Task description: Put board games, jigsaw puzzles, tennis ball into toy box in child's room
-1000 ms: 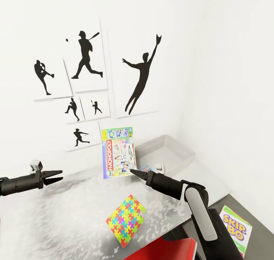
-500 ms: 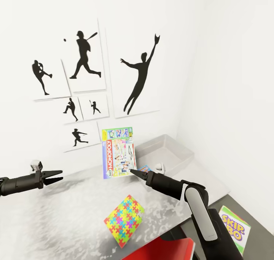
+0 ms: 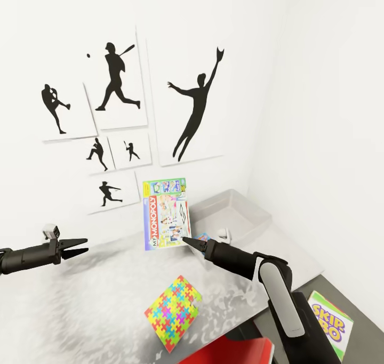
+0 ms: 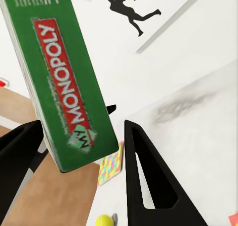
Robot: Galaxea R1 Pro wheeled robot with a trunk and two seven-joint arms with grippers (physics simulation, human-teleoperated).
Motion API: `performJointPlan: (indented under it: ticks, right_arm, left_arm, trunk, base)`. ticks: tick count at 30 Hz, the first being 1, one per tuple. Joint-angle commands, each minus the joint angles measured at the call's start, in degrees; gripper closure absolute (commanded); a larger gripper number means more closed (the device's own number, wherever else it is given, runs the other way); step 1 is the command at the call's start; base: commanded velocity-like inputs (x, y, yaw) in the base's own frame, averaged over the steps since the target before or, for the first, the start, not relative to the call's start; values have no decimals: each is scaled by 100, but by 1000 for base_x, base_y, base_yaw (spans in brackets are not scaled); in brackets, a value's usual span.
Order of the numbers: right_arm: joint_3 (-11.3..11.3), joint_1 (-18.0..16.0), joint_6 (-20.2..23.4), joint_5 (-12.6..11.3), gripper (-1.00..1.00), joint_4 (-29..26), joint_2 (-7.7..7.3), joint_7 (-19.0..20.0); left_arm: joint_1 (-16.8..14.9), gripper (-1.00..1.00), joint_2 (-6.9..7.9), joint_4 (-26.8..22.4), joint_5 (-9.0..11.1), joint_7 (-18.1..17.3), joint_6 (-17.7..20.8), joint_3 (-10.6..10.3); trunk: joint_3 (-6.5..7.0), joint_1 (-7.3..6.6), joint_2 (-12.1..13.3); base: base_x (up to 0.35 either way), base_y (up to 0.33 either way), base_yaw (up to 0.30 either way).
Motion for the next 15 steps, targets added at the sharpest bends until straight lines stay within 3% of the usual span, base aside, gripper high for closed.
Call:
performJointPlan:
  ticks: [1,15]
  right_arm:
    - [-7,-5,22,30,100,-2,3,38]
    - [-7,-5,22,33,100,-4,-4,38]
  left_arm:
    - [-6,-100,2,6,-1,-22,63,-2]
    - [-6,-100,2,19,-1,-22,66,-1]
  trunk:
    - [-13,5,-13]
    - [-13,5,-13]
  base:
    - [60,0,0]
    - [7,0,0]
